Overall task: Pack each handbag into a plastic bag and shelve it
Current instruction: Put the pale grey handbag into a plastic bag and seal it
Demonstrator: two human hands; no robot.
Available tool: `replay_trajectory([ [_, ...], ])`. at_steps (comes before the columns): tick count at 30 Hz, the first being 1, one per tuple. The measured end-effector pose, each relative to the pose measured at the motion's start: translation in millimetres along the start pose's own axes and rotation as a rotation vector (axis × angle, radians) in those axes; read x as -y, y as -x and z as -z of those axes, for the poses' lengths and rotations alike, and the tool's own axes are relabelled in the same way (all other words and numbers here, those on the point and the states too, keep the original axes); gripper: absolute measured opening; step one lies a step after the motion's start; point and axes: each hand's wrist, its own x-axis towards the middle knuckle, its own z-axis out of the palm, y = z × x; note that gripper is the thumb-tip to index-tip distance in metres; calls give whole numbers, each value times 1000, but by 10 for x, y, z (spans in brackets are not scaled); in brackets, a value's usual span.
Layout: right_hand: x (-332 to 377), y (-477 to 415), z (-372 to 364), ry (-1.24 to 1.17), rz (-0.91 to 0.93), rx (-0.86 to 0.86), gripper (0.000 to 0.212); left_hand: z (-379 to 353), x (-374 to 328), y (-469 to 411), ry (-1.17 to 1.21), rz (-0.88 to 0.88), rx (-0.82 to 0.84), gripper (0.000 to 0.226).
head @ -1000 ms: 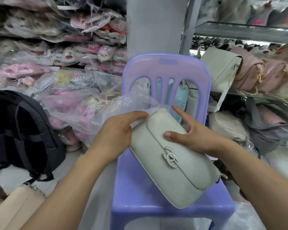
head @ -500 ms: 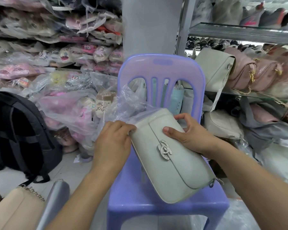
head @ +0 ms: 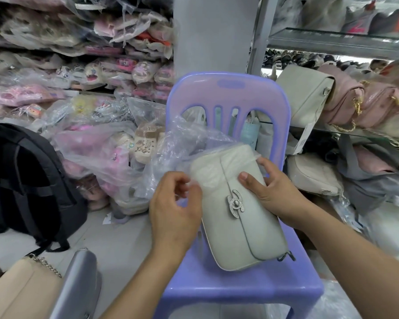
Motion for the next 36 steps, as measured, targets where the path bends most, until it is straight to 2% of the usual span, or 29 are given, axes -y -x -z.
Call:
replay_trajectory([
  [2, 0, -18, -21, -14, -1, -38, 54, -48, 17, 18, 29, 231, -144, 29],
  [4, 9, -33, -49, -5, 13, -84, 62, -106, 55, -21, 114, 523, -162, 51],
  [5, 16, -37, -63, 5, 21, -109, 66, -137, 114, -70, 171, 649, -103, 62],
  [7, 16, -49, -97, 26, 18, -146, 71, -168, 155, -175, 267, 751, 90, 85],
  [9, 2, -64, -123, 57, 12, -173, 70, -227, 151, -245, 409, 741, 245, 97],
  [12, -17, -68, -151, 64, 33, -179, 69, -291, 51, -301, 522, 606, 296, 73],
  [15, -25, -100, -129, 7, 36, -151, 78, -310, 66, -326, 439, 450, 315, 59],
  [19, -194, -114, -15, 26, 44, -34, 82, -276, 175, -291, 310, 315, 364, 79],
  [22, -256, -29, 13, 46, 17, -42, 84, -257, 249, -200, 282, 242, 407, 68],
  [26, -271, -22, 64, 61, 21, -43, 51, -258, 213, -236, 308, 216, 387, 69],
  [29, -260, -20, 114, 79, -3, -38, 46, -247, 106, -327, 408, 287, 333, 58],
  [31, -233, -9, 176, 93, -60, 19, 54, -238, 37, -370, 485, 357, 299, 58],
  [32, -208, -1, 217, 109, -104, 68, 63, -239, 19, -384, 495, 382, 284, 65],
  [33, -182, 5, 266, 133, -147, 121, 72, -245, 9, -397, 498, 389, 263, 62],
  [35, -96, 28, 341, 202, -201, 209, 89, -236, 7, -424, 506, 362, 256, 34],
  [36, -50, 32, 358, 220, -213, 219, 97, -234, 27, -441, 496, 361, 266, 32],
])
